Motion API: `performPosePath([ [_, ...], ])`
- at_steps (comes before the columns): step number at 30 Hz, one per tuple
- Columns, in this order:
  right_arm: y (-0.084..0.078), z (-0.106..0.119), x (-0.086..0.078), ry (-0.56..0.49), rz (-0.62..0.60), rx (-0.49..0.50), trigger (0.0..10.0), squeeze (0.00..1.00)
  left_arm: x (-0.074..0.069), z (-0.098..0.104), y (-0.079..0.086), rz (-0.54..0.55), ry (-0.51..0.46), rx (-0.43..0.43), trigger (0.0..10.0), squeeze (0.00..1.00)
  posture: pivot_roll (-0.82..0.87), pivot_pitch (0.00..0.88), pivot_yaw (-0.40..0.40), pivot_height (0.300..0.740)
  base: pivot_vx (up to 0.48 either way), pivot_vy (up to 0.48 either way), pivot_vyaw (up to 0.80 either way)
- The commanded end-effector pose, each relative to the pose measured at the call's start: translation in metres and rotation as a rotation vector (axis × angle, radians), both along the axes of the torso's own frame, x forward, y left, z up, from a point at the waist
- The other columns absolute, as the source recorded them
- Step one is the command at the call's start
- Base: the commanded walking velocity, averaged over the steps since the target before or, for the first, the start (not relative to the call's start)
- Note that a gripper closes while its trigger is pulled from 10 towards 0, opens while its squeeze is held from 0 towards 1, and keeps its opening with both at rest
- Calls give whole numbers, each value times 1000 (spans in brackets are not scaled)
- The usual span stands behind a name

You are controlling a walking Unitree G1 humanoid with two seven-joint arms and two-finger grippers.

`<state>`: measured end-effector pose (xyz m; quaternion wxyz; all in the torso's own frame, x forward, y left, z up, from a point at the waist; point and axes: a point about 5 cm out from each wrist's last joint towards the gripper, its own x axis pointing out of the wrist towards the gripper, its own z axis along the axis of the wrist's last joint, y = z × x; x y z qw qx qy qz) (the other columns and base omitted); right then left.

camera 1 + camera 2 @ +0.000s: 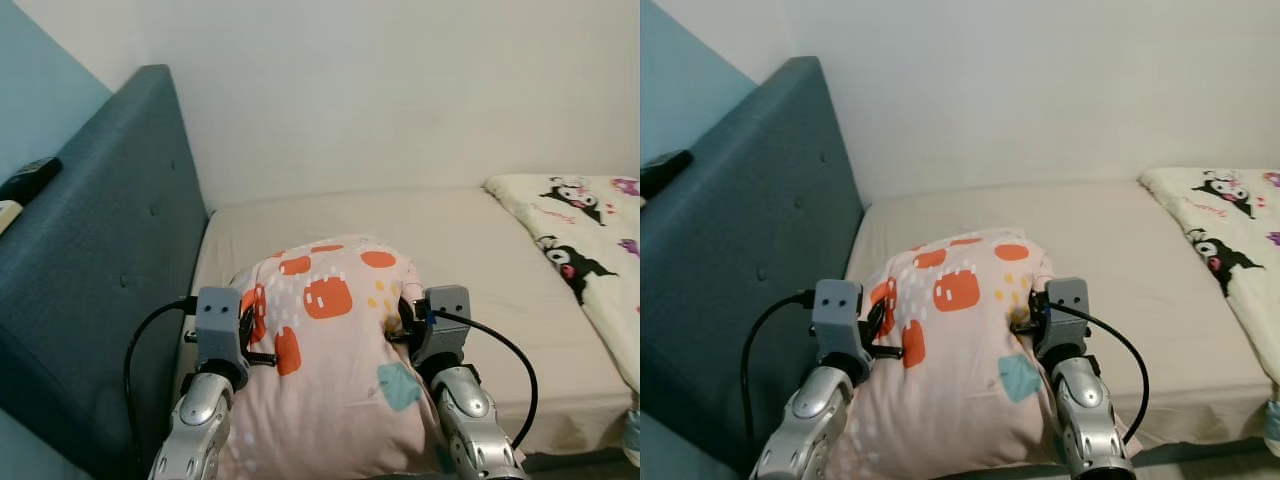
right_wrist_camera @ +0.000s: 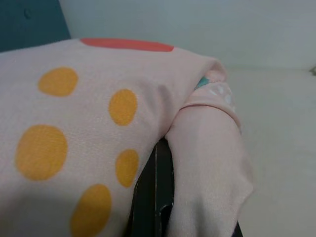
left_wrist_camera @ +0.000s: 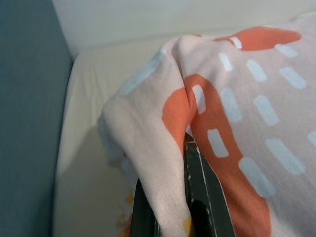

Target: Clean up the room

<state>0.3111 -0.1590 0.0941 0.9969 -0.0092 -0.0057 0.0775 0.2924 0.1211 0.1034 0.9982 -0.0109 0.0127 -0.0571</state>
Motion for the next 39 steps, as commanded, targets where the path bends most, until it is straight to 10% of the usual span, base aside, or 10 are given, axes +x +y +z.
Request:
performPosePath([
  [1, 7, 6, 4, -22, 20, -6, 10000, 0, 3, -1, 3, 26, 4, 31, 10000, 0, -9, 62, -9, 740, 0, 0, 0],
  [14, 17, 14, 30, -26, 49, -106, 10000, 0, 34, 13, 23, 259, -55, 114, 10000, 0, -7, 77, -13, 740, 0, 0, 0],
  [39, 14, 11, 22, -43, 98, 8, 10000, 0, 20, 10, 10, 101, -129, 67, 10000, 0, -6, 89, -7, 740, 0, 0, 0],
])
